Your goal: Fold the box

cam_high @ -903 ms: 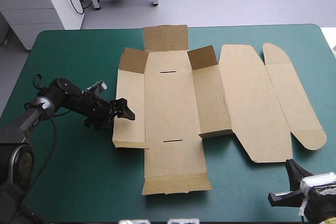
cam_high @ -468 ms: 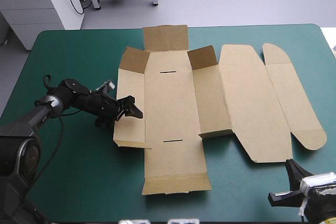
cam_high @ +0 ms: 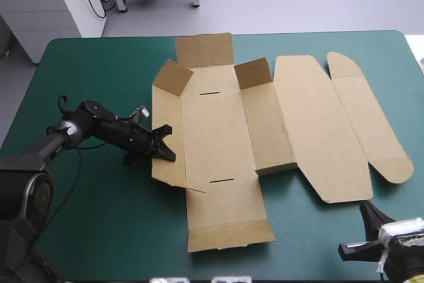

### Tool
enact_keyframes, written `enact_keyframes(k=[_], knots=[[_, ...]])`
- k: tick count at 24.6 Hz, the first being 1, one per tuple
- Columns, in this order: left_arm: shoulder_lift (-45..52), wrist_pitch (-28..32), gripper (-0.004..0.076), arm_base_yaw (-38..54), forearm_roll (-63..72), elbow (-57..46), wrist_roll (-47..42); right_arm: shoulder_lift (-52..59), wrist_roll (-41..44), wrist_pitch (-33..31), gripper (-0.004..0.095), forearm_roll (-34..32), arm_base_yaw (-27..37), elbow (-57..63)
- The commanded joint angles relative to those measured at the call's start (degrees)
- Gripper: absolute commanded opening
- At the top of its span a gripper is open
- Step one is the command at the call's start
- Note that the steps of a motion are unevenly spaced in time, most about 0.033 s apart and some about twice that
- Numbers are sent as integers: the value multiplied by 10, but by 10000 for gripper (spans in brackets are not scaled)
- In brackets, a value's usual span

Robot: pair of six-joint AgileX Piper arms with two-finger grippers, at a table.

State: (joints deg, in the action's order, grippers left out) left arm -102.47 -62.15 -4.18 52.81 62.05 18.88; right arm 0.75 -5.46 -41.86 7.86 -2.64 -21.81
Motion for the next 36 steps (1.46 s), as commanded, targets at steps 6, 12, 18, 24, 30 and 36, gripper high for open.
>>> enact_keyframes(k=[6, 12, 18, 24, 30, 36], knots=[[23, -113, -8, -4, -35, 66, 73, 13, 0, 49, -20, 3, -1, -14], [27, -121, -8, -5, -166, 183, 73, 13, 0, 51, -20, 5, -1, -12], [27, -117, -8, -63, -520, 289, 35, 13, 0, 51, -20, 5, -1, -12], [25, -92, -8, -147, -698, 316, 193, 13, 0, 51, -20, 5, -1, -12], [25, 60, -8, -229, -833, 319, 207, 13, 0, 51, -20, 5, -1, -12], [25, 160, -8, -304, -968, 319, 209, 13, 0, 51, -20, 5, -1, -12]])
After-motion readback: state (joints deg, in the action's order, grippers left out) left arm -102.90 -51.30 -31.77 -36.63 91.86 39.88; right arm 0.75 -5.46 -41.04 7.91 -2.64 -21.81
